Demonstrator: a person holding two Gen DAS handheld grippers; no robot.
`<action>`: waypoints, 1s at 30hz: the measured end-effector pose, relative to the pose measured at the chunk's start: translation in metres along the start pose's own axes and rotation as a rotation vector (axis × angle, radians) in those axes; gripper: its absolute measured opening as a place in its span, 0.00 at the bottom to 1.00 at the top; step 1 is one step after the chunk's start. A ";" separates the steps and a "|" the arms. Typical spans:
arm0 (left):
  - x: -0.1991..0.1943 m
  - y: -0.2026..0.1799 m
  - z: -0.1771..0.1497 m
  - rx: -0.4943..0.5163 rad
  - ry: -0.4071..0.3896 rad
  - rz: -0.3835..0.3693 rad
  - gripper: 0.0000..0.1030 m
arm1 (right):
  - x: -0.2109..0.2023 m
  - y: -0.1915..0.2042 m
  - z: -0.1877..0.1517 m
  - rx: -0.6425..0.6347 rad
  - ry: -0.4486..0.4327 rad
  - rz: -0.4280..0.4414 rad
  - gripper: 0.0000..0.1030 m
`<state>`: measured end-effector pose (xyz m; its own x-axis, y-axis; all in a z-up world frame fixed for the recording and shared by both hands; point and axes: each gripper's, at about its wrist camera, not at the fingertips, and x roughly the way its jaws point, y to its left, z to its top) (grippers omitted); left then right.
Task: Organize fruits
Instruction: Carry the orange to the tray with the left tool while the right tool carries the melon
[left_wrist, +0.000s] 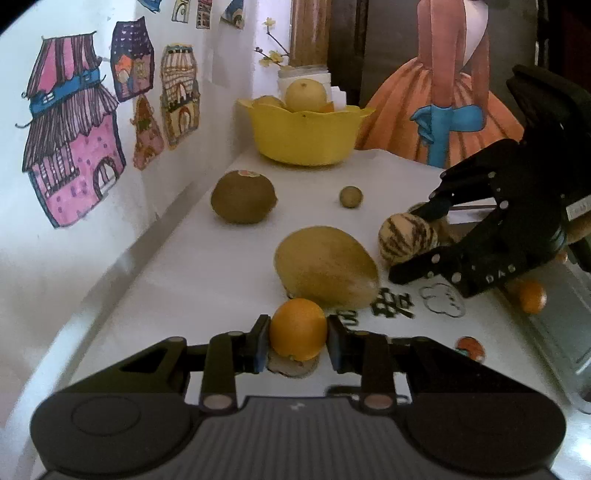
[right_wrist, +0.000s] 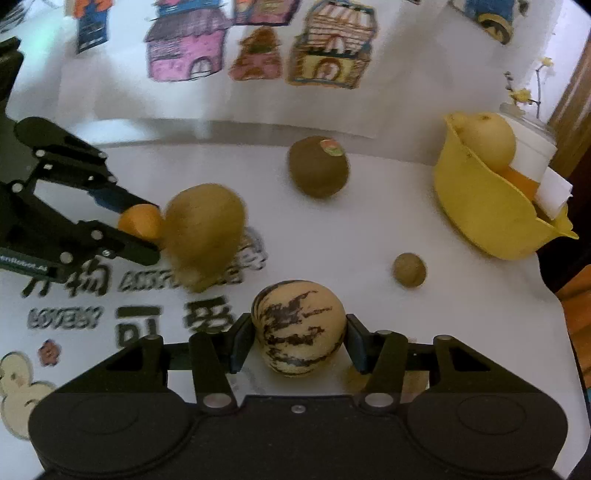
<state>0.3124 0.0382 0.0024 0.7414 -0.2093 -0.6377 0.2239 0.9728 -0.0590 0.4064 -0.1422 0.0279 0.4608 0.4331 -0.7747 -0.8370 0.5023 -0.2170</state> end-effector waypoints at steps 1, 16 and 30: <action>-0.002 -0.001 -0.001 -0.007 0.004 -0.008 0.34 | -0.003 0.005 -0.001 -0.011 0.004 0.005 0.52; -0.047 -0.036 -0.017 -0.057 0.021 -0.080 0.33 | -0.075 0.061 -0.040 0.076 -0.104 0.019 0.52; -0.070 -0.109 -0.016 -0.047 -0.013 -0.183 0.33 | -0.161 0.054 -0.119 0.248 -0.111 -0.112 0.52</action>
<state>0.2259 -0.0519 0.0410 0.6992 -0.3844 -0.6028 0.3262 0.9218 -0.2094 0.2516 -0.2743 0.0701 0.5871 0.4370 -0.6814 -0.6879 0.7131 -0.1354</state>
